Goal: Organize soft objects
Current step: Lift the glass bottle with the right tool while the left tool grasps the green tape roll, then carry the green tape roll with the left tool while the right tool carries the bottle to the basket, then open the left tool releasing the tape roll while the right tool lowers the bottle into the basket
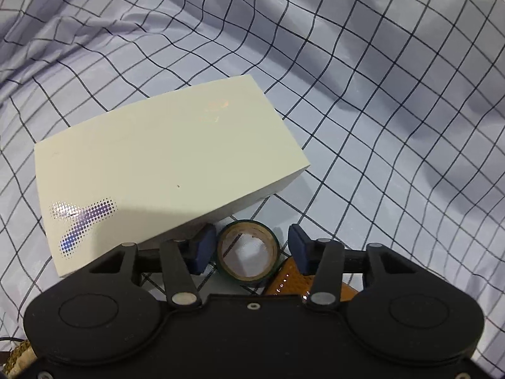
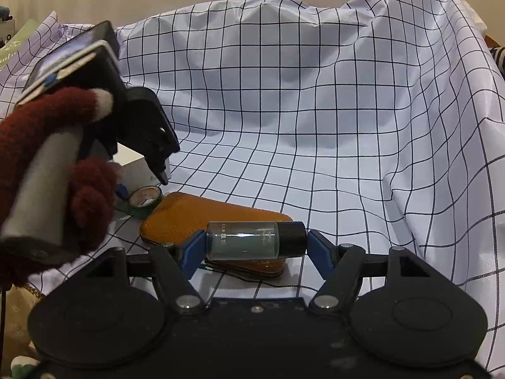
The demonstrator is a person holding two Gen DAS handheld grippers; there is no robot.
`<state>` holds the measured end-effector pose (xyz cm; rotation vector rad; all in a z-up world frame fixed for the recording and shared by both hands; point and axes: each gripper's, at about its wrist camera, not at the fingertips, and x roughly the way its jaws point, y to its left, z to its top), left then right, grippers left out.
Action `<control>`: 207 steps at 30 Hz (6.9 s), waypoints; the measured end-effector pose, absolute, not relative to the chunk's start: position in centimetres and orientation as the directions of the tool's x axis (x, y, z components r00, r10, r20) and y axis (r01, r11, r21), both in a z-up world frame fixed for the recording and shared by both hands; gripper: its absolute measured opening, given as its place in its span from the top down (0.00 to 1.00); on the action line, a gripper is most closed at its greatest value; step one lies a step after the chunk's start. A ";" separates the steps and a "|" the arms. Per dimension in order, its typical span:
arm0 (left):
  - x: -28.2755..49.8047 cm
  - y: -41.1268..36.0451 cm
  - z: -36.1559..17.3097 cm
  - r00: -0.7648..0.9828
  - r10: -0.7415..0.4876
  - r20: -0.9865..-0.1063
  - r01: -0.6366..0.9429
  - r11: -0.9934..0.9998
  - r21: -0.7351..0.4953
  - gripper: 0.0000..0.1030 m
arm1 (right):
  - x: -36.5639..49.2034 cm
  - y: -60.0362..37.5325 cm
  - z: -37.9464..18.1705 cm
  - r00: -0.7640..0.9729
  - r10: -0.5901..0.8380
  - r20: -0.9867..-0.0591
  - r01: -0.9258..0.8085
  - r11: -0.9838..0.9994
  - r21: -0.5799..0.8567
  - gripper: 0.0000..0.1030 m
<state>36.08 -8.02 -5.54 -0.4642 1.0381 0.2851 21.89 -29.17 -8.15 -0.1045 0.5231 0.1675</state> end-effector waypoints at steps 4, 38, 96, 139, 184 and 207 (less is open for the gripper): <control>36.1 -8.3 -5.5 0.483 0.018 -0.876 -0.428 0.877 -0.218 0.48 | 21.8 -29.4 -8.0 0.853 0.137 -0.503 -0.186 0.981 -0.049 0.34; 35.5 -8.3 -6.2 0.479 0.007 -0.878 -0.383 0.901 -0.202 0.37 | 22.2 -29.2 -8.4 0.836 0.149 -0.528 -0.192 0.981 -0.026 0.34; 10.7 -0.4 -0.8 0.552 -0.161 -0.818 0.104 0.987 -0.124 0.54 | 3.9 -26.9 -4.6 0.790 0.200 -0.580 -0.203 0.977 0.061 0.34; 10.4 -0.6 -3.3 0.486 -0.119 -0.866 0.091 0.992 -0.086 0.40 | 3.1 -26.1 -6.6 0.691 0.249 -0.679 -0.286 0.956 0.061 0.33; 6.3 -0.8 -1.3 0.568 -0.099 -0.817 0.059 0.995 -0.080 0.39 | 1.2 -27.3 -5.5 0.726 0.222 -0.651 -0.180 0.975 0.132 0.33; 1.7 -2.0 0.0 0.645 -0.067 -0.762 0.059 0.998 -0.038 0.29 | -1.9 -28.8 -5.7 0.742 0.127 -0.658 -0.045 0.989 0.141 0.30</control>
